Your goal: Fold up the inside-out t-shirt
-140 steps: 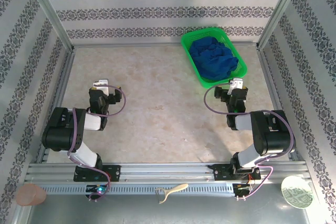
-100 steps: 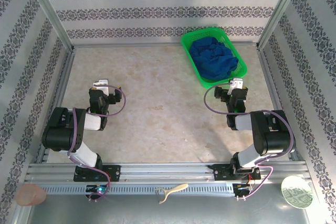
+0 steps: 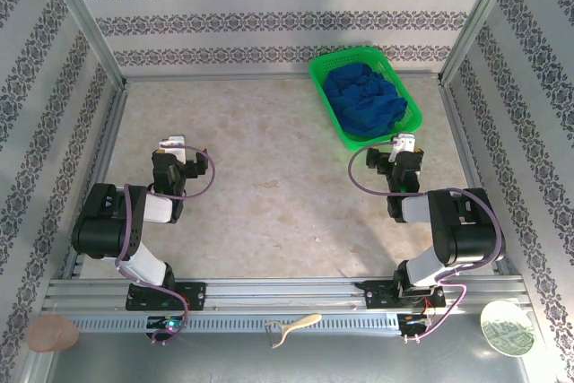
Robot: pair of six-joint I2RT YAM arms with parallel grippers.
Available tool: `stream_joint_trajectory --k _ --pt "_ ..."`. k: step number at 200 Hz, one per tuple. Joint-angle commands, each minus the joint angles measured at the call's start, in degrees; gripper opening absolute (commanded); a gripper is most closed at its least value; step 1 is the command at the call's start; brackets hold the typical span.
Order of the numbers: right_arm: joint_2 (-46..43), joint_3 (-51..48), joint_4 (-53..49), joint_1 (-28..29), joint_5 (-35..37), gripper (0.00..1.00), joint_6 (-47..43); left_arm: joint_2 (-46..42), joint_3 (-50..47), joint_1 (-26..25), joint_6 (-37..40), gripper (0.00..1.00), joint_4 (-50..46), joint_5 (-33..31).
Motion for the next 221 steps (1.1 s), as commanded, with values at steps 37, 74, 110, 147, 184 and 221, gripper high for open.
stream_joint_trajectory --k 37,74,110,147,184,221 --pt "-0.61 -0.34 2.47 0.37 0.66 0.98 0.54 -0.27 -0.28 0.25 0.53 0.99 -0.39 0.15" --pt "-0.50 -0.16 2.21 0.41 -0.26 0.98 -0.03 -0.37 -0.03 0.97 1.02 0.99 -0.83 4.51" --pt "-0.39 0.18 1.83 -0.07 -0.91 0.98 0.40 -0.38 0.50 1.04 0.98 0.99 -1.95 5.08" --pt "-4.42 -3.35 2.83 1.87 4.59 0.98 -0.42 -4.84 -0.46 0.82 1.14 0.99 -3.21 4.40" --pt "-4.70 -5.97 9.36 4.67 9.68 0.98 -2.64 -19.93 4.50 0.62 -0.64 0.99 -21.69 2.63" --pt "-27.45 2.03 -12.39 6.59 8.65 0.98 0.64 -32.48 12.16 -0.27 -6.77 0.99 -38.44 5.69"
